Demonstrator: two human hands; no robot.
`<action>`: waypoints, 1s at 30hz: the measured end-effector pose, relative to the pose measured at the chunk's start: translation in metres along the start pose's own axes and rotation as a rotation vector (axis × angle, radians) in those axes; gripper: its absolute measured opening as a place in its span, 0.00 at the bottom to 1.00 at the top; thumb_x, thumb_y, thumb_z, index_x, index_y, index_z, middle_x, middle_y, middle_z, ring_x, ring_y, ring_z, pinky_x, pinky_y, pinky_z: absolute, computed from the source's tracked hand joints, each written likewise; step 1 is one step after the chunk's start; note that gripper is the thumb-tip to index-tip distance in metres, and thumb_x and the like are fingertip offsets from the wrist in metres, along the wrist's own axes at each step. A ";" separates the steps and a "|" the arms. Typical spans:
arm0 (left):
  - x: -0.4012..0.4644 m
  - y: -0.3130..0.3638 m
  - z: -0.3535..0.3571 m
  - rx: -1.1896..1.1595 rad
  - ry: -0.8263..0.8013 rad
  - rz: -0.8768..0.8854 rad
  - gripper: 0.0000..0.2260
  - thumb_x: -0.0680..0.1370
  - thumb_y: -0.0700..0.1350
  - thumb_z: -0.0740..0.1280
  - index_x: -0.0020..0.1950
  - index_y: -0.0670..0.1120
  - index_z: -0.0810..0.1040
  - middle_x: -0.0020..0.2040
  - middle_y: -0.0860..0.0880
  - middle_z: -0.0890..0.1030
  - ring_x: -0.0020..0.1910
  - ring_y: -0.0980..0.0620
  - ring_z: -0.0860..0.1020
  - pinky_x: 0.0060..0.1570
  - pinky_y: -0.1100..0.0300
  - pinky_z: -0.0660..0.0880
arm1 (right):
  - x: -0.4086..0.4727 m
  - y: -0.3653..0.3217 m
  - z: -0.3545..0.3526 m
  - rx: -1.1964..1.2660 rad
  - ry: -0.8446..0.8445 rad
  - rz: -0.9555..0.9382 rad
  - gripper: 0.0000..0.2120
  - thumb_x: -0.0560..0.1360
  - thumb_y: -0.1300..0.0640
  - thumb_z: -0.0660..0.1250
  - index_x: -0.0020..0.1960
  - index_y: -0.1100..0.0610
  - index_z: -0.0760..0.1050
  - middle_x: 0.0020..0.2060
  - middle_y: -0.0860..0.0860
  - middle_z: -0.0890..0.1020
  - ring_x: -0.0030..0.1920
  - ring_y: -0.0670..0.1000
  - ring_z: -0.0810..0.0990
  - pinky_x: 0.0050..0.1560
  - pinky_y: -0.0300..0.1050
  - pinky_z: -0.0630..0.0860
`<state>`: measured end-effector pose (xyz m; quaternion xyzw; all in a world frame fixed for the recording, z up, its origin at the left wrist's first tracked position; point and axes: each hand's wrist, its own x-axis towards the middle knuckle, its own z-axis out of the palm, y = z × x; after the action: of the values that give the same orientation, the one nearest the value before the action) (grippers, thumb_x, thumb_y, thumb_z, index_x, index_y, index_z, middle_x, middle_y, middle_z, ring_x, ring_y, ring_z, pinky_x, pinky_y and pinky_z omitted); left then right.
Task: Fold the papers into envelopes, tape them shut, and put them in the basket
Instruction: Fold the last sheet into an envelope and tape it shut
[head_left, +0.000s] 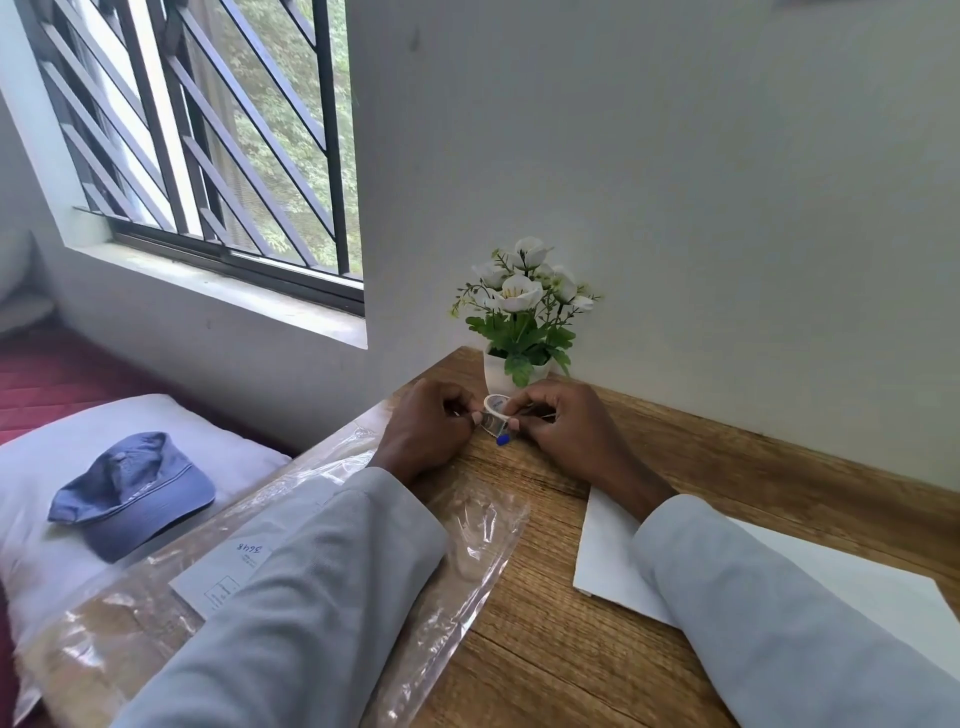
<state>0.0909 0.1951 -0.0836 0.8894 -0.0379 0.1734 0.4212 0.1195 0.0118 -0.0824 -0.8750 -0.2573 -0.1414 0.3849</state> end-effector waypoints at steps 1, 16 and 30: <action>0.000 0.000 -0.001 -0.004 -0.008 -0.008 0.03 0.73 0.39 0.70 0.41 0.46 0.84 0.37 0.52 0.82 0.40 0.52 0.78 0.43 0.55 0.77 | 0.000 0.000 0.000 -0.004 0.001 -0.003 0.08 0.72 0.61 0.74 0.50 0.53 0.85 0.48 0.48 0.86 0.45 0.41 0.80 0.43 0.31 0.73; 0.000 0.003 -0.014 -0.089 -0.062 -0.128 0.07 0.74 0.40 0.67 0.38 0.44 0.83 0.37 0.45 0.81 0.38 0.50 0.75 0.37 0.58 0.73 | -0.001 -0.002 0.001 -0.039 0.004 -0.023 0.08 0.73 0.63 0.72 0.51 0.55 0.84 0.49 0.50 0.85 0.44 0.42 0.78 0.41 0.31 0.71; -0.004 0.021 -0.007 0.080 -0.078 0.226 0.03 0.69 0.39 0.73 0.37 0.46 0.84 0.35 0.54 0.83 0.35 0.58 0.79 0.37 0.60 0.78 | -0.009 -0.033 -0.026 0.146 -0.045 0.076 0.07 0.69 0.56 0.77 0.43 0.59 0.84 0.35 0.51 0.85 0.35 0.47 0.83 0.37 0.38 0.80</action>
<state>0.0810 0.1867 -0.0652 0.9017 -0.1472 0.1862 0.3613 0.0925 0.0084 -0.0496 -0.8566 -0.2424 -0.0877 0.4469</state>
